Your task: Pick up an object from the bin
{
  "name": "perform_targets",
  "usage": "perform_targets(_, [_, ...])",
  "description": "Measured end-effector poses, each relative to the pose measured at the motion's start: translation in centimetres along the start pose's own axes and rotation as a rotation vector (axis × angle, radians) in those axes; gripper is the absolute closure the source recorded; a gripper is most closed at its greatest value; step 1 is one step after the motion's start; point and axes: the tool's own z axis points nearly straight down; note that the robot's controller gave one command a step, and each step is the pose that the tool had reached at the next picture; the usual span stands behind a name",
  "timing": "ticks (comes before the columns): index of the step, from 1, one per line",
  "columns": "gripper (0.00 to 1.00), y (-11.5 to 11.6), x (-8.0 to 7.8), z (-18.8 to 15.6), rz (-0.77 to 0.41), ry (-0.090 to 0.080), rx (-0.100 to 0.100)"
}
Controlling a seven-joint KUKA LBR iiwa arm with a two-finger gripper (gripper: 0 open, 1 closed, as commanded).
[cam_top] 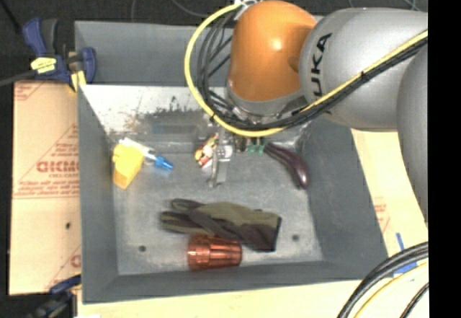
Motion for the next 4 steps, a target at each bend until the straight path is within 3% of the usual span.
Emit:
perform_targets(1, [0.00, 0.0, -0.1, -0.5, 0.001, -0.007, -0.001])
perform_targets(2, [0.00, -0.5, 0.3, 2.7, -0.028, -0.017, -0.001])
perform_targets(3, [0.00, -0.2, 2.3, 9.1, -0.080, -0.011, 0.001])
perform_targets(4, [0.00, -0.3, 6.7, 10.8, -0.218, -0.021, 0.002])
